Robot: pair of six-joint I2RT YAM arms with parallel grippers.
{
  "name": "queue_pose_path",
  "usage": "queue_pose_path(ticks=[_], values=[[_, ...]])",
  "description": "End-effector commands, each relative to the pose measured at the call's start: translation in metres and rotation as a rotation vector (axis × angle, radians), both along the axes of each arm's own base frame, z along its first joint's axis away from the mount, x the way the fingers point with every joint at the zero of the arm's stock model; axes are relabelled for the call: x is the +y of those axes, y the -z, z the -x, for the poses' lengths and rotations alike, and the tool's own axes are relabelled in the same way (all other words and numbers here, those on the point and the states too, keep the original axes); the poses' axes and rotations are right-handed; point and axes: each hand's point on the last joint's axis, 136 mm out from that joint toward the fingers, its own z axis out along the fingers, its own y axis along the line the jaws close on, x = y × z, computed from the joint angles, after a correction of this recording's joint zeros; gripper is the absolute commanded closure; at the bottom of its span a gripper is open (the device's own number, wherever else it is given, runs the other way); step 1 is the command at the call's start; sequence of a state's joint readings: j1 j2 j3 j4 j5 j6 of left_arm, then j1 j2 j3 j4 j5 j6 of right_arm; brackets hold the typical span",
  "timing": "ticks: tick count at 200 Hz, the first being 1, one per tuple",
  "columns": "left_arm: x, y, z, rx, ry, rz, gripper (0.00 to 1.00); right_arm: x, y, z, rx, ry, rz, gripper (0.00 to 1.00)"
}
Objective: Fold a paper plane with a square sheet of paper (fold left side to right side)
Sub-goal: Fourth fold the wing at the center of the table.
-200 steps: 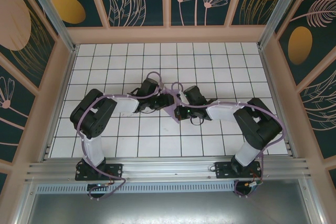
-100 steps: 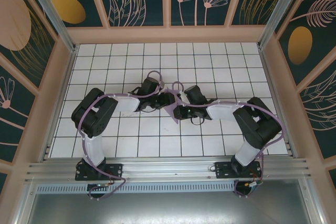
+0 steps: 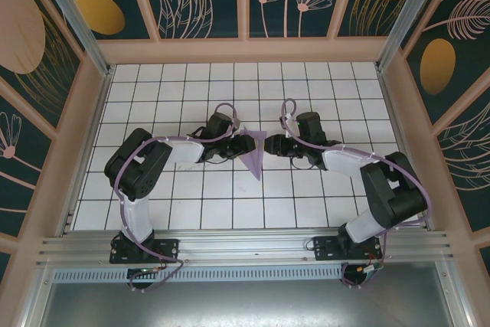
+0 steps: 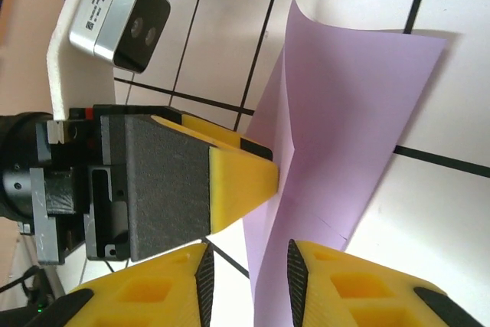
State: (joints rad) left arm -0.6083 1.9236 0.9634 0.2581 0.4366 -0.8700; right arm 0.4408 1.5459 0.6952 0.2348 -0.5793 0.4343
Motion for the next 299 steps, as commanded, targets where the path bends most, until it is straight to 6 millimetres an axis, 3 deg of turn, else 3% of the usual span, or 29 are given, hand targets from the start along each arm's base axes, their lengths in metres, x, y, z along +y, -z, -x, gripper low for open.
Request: queue_pose_path(ticks=[1, 96, 174, 215, 254, 299], values=[[0.008, 0.025, 0.006, 0.051, -0.020, -0.065, 0.49, 0.010, -0.001, -0.007, 0.034, -0.001, -0.081, 0.68], [0.008, 0.024, 0.006, 0.051, -0.020, -0.067, 0.49, 0.023, 0.019, -0.025, 0.114, 0.014, -0.109, 0.71], [0.008, 0.024, 0.006, 0.049, -0.019, -0.068, 0.49, 0.028, 0.028, -0.030, 0.141, 0.011, -0.119, 0.82], [0.008, 0.023, 0.006, 0.047, -0.017, -0.068, 0.49, 0.020, 0.040, -0.032, 0.149, 0.040, -0.054, 1.00], [0.008, 0.021, 0.006, 0.042, -0.014, -0.071, 0.49, 0.006, 0.057, -0.032, 0.167, 0.080, 0.055, 1.00], [0.009, 0.021, 0.006, 0.042, -0.015, -0.072, 0.48, 0.008, 0.063, -0.033, 0.181, 0.068, 0.075, 1.00]])
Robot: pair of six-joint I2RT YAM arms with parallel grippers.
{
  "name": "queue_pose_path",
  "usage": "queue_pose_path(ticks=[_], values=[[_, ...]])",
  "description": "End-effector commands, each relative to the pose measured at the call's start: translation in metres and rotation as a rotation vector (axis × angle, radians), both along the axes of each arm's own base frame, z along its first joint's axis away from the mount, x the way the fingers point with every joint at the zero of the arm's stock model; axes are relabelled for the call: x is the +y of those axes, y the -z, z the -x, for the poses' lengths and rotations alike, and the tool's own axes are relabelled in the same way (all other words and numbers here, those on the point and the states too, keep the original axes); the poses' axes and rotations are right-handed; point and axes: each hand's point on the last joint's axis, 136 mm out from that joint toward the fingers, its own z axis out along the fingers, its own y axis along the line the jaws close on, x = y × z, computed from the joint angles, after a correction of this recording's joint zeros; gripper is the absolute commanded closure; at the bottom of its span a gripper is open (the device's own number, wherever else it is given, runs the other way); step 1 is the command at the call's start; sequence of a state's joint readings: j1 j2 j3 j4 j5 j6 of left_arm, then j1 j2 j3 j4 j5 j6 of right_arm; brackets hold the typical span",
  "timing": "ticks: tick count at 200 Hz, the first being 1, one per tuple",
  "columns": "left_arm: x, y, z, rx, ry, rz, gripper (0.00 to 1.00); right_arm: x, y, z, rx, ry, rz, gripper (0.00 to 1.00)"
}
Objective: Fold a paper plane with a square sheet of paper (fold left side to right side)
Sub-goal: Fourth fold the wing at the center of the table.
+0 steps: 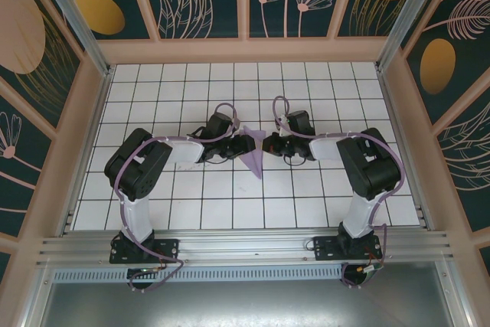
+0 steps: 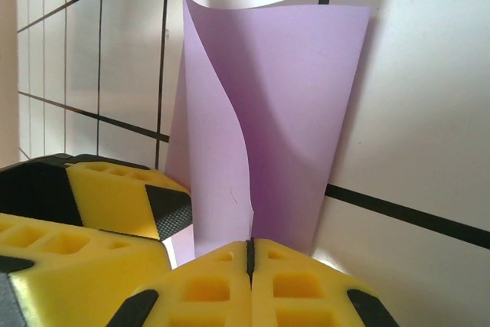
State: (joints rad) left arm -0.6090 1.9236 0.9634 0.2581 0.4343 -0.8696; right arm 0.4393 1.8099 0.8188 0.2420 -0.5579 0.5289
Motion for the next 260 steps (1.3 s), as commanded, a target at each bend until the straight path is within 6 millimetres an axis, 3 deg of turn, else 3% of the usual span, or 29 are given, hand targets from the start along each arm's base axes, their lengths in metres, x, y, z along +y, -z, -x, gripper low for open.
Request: queue_pose_path(ticks=[1, 127, 192, 260], values=[[0.008, 0.021, 0.006, 0.044, -0.014, -0.070, 0.48, -0.001, 0.006, -0.006, -0.004, -0.007, 0.035, 1.00], [0.008, 0.018, 0.005, 0.037, -0.013, -0.068, 0.48, -0.001, 0.027, 0.007, 0.054, -0.014, 0.122, 1.00], [0.009, 0.023, 0.006, 0.046, -0.016, -0.074, 0.48, 0.005, -0.003, 0.003, -0.015, -0.016, 0.076, 1.00], [0.009, 0.021, 0.006, 0.041, -0.014, -0.074, 0.48, 0.000, 0.005, 0.008, -0.004, -0.002, 0.105, 1.00]])
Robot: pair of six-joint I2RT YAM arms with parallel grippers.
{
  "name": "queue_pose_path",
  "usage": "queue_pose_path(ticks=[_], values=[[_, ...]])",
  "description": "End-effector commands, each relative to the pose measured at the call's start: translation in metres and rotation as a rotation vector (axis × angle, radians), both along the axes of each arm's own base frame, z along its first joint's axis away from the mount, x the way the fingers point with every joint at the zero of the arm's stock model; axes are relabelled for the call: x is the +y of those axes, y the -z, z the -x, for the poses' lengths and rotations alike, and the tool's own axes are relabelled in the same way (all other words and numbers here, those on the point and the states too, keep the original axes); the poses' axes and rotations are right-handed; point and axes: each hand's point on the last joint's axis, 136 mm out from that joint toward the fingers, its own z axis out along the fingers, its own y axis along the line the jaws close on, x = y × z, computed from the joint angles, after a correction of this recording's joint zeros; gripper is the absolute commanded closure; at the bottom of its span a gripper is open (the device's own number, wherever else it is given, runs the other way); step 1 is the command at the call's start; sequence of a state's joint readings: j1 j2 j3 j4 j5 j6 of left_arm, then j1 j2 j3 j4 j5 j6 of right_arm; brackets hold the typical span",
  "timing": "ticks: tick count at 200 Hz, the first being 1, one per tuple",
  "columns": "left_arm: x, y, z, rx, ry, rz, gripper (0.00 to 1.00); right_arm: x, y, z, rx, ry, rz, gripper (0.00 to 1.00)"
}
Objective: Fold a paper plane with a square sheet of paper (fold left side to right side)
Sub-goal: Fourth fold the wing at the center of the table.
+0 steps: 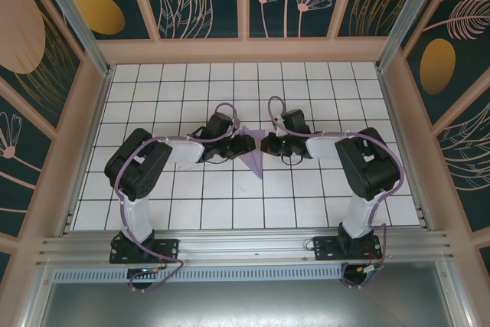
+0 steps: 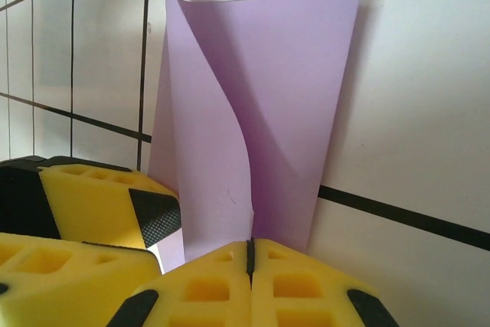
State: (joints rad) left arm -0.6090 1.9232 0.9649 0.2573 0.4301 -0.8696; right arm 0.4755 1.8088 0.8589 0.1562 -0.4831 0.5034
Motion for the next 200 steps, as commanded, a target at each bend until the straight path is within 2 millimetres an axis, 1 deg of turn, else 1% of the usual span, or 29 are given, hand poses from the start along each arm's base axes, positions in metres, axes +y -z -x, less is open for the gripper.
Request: queue_pose_path(ticks=[1, 76, 133, 165, 200], values=[[0.009, 0.021, 0.007, 0.044, -0.012, -0.072, 0.48, -0.004, 0.002, 0.006, 0.000, 0.002, 0.028, 1.00], [0.009, 0.020, 0.007, 0.044, -0.010, -0.073, 0.48, -0.007, 0.017, 0.004, 0.023, 0.008, 0.070, 1.00], [0.009, 0.020, 0.008, 0.042, -0.009, -0.072, 0.48, -0.006, 0.022, 0.002, 0.026, 0.004, 0.084, 1.00], [0.009, 0.020, 0.008, 0.042, -0.006, -0.070, 0.48, -0.008, 0.031, 0.009, 0.049, -0.010, 0.125, 1.00], [0.006, 0.006, 0.006, 0.015, 0.003, -0.051, 0.47, -0.013, 0.041, 0.019, 0.078, -0.025, 0.167, 1.00]])
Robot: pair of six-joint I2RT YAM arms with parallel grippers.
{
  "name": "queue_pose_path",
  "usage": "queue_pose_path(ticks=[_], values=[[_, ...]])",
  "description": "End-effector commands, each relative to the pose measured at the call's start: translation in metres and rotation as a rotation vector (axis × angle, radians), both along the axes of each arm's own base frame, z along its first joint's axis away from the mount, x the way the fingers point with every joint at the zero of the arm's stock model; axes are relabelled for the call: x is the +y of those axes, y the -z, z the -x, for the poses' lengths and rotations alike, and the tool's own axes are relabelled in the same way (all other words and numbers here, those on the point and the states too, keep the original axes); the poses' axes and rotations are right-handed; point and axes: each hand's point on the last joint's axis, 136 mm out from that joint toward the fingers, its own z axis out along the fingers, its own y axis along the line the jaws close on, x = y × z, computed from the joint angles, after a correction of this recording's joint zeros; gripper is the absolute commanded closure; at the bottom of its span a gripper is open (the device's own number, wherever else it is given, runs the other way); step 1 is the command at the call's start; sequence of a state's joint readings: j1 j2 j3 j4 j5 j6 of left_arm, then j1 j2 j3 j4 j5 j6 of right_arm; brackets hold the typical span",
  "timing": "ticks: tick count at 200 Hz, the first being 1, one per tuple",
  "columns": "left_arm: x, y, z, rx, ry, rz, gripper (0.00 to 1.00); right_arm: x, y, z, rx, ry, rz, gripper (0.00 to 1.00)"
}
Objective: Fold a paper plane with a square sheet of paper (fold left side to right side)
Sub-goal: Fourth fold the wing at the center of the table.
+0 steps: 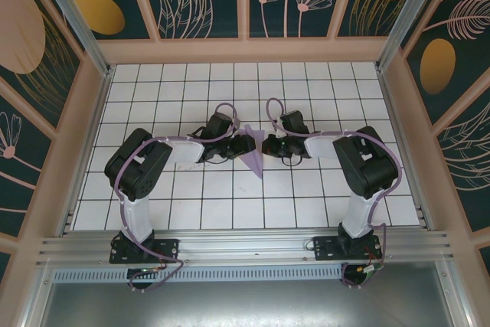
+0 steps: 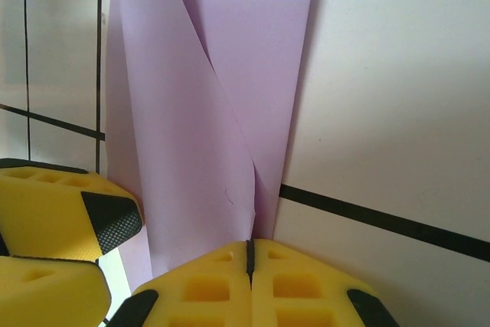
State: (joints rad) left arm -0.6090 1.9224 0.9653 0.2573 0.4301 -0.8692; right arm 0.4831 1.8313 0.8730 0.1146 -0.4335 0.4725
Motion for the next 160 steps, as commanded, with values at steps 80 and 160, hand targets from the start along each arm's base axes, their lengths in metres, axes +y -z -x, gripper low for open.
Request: queue_pose_path(ticks=[80, 160], values=[[-0.008, -0.059, -0.016, -0.112, 0.044, -0.029, 0.54, -0.007, 0.029, 0.022, 0.078, -0.044, 0.127, 1.00], [-0.015, -0.067, -0.030, -0.136, 0.046, -0.018, 0.68, -0.006, 0.034, 0.025, 0.088, -0.056, 0.149, 1.00]])
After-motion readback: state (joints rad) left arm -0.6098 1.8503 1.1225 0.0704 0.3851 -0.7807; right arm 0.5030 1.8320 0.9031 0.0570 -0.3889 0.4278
